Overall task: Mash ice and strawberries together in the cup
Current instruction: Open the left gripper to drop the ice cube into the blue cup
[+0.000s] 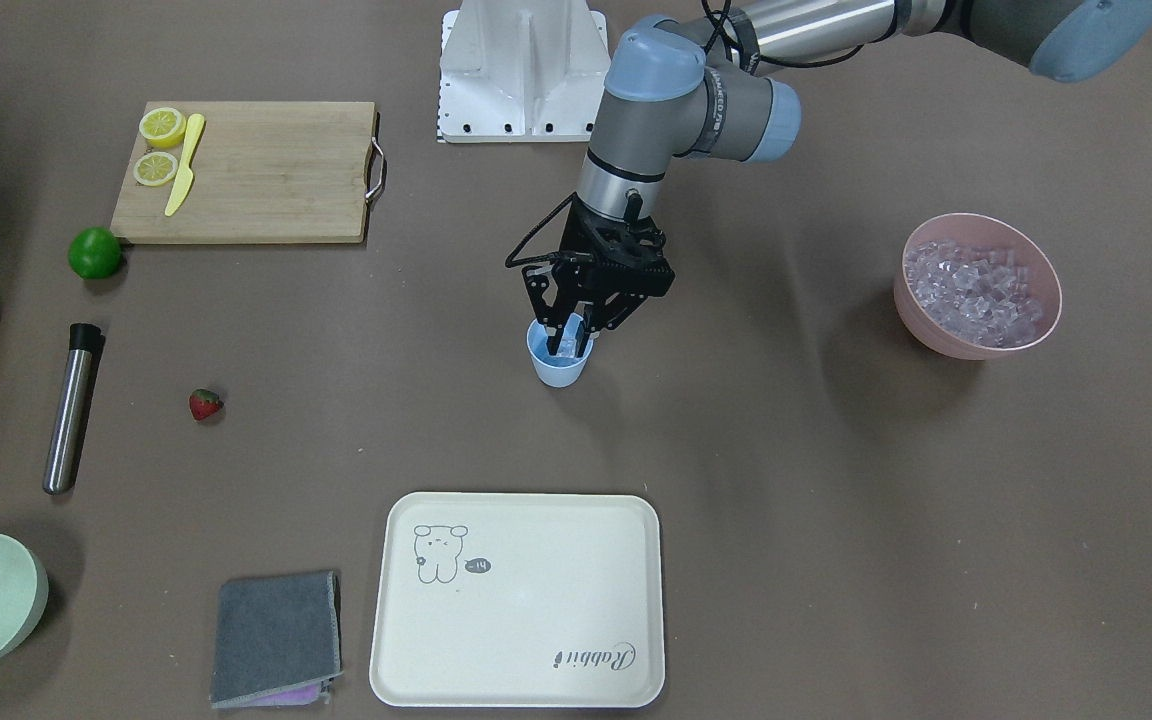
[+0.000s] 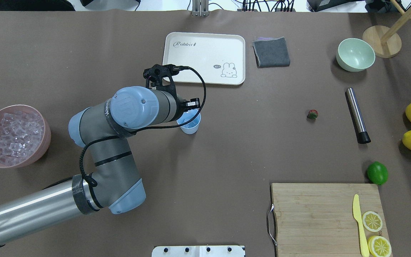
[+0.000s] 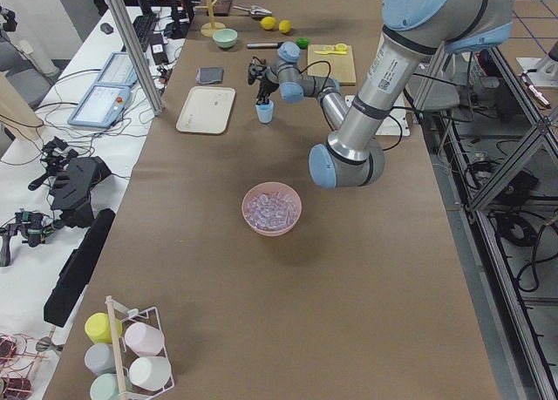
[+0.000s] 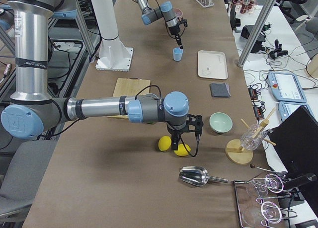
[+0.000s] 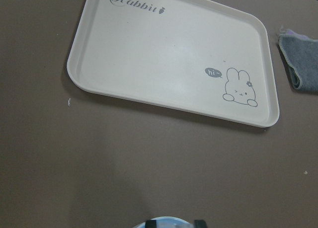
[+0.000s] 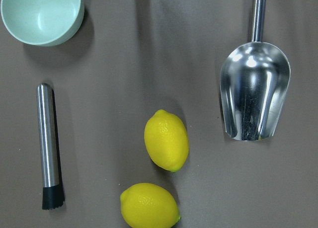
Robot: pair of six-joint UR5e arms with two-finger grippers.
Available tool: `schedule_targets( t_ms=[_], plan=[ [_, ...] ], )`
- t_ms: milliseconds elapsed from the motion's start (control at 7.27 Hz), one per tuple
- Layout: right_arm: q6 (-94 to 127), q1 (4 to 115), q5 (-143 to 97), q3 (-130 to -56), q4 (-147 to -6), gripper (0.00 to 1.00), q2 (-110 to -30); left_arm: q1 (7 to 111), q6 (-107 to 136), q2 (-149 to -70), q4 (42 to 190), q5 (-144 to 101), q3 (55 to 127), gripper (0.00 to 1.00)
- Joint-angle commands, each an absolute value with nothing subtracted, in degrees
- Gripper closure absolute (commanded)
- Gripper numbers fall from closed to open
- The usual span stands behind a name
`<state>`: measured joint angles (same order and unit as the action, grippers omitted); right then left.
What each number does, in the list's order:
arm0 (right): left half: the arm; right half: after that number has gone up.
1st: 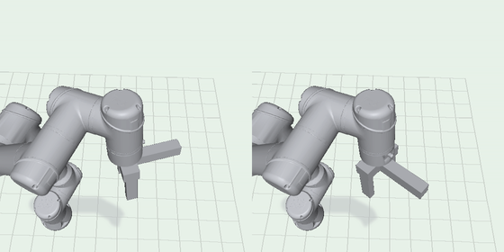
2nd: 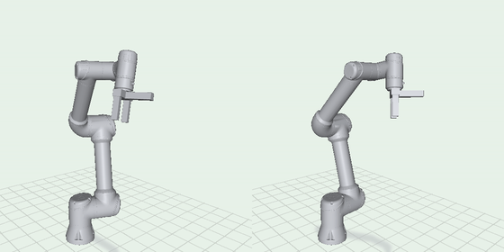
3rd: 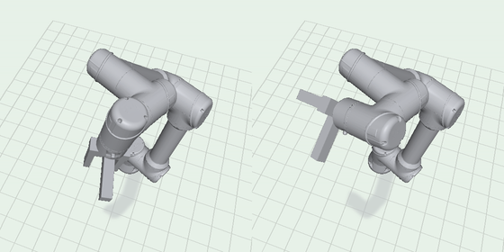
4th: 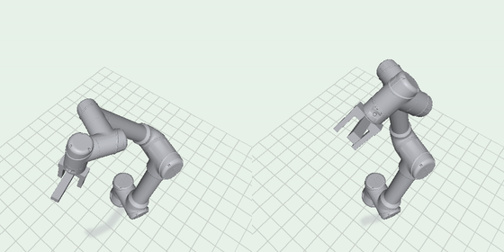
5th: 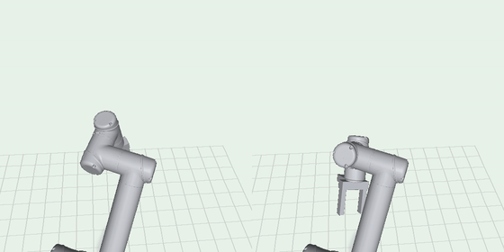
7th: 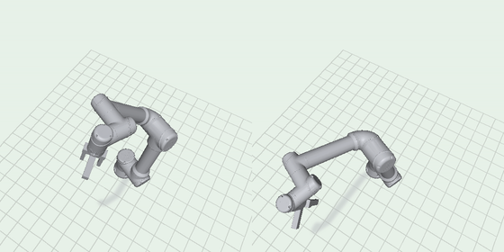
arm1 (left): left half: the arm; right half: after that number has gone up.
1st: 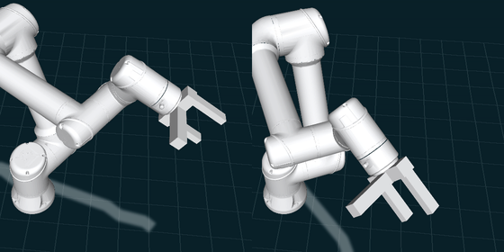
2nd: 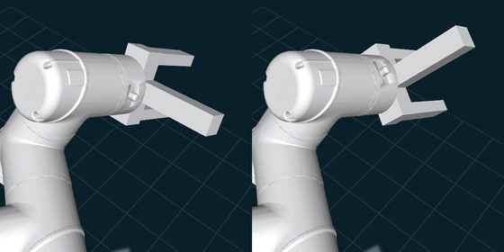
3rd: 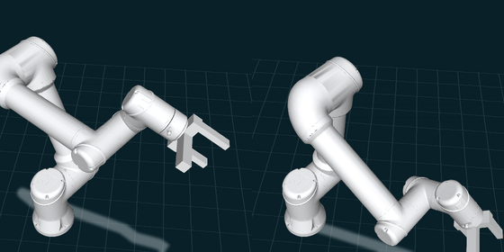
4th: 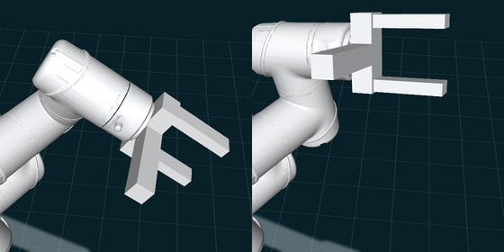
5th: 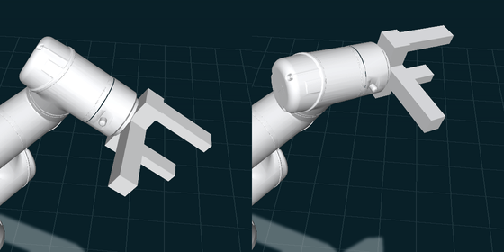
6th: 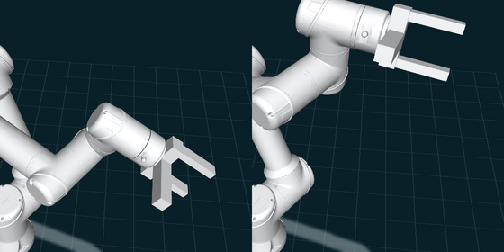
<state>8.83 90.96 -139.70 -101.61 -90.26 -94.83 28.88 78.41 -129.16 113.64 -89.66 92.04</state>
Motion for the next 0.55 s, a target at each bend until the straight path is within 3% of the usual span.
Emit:
schedule_targets(
  t_ms=[0,413],
  plan=[
    [8.79,90.97,-139.66,-101.6,-90.26,0.0,-94.83,28.83,78.49,-129.02,113.64,-89.73,93.07,0.02],
    [9.23,87.92,-139.66,-101.6,-90.35,0.0,-90.46,31.62,74.48,-128.67,100.18,-92.26,102.88,0.02]
  ],
)
